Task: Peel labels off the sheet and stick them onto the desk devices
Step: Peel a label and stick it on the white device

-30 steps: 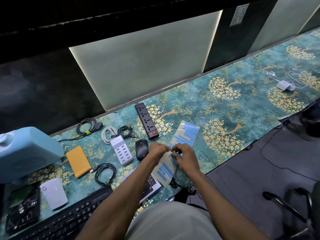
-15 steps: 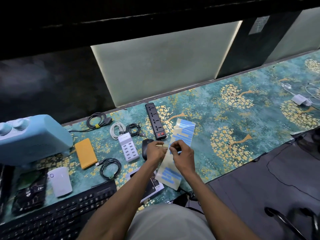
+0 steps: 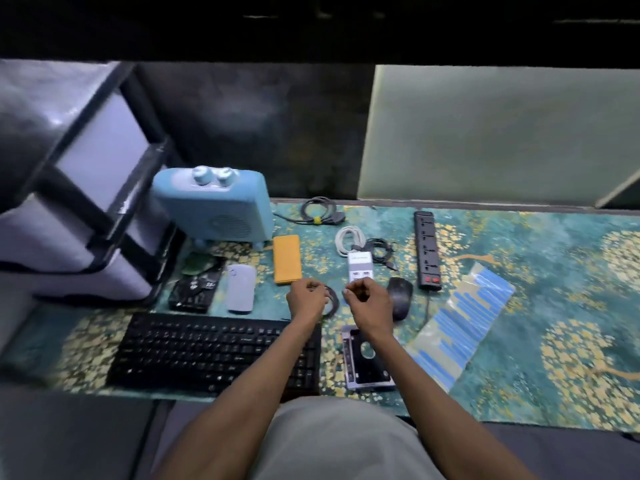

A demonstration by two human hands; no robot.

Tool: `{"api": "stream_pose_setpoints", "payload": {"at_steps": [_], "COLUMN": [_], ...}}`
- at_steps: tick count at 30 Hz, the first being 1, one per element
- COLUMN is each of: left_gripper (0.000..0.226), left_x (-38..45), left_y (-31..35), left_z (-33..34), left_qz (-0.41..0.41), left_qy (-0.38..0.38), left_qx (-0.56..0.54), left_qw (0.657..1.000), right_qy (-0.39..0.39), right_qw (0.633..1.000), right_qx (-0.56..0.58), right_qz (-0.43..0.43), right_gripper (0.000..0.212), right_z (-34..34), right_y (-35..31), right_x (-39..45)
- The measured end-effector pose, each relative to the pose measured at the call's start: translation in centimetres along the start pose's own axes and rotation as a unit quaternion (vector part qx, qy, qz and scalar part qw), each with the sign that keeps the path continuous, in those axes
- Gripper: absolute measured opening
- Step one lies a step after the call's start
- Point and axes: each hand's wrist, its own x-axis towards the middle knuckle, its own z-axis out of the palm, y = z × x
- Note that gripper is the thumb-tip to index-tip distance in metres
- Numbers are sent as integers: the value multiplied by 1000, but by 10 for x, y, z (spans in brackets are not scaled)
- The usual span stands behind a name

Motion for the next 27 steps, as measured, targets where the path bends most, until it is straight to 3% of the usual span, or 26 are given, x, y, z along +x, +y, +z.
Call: {"api": "stream_pose_setpoints", "payload": {"at_steps": [3, 7, 10, 14, 19, 22, 27], "left_gripper": [13, 15, 31, 54, 23, 18, 10], "left_x": [13, 28, 46, 63, 73, 72, 62], "left_y": [-8, -12, -25, -37, -33, -25, -13], "left_z": [-39, -89, -113, -122, -117, -112, -107], "left_qz": [-2, 54, 51, -10, -68, -93, -94], "left_qy": [43, 166, 202, 145, 21, -42, -92], "left_qx": [11, 95, 96, 83, -70, -163, -212], "left_qw": [999, 980, 973, 986, 995, 981, 968], "right_qy": [-23, -50, -71, -112, -114, -114, -90], "right_qw": [1000, 998, 995, 988, 968, 957, 958], "right_qx": [8, 37, 64, 99, 189, 219, 221], "right_qz": [-7, 10, 31, 33, 122, 154, 159], "right_gripper": [9, 8, 8, 4, 12, 11, 21], "right_z": [37, 83, 102, 104, 106, 108, 109], "right_y": [-17, -31, -38, -48, -55, -56, -48], "right_x": [0, 1, -1, 7, 18, 18, 15]}}
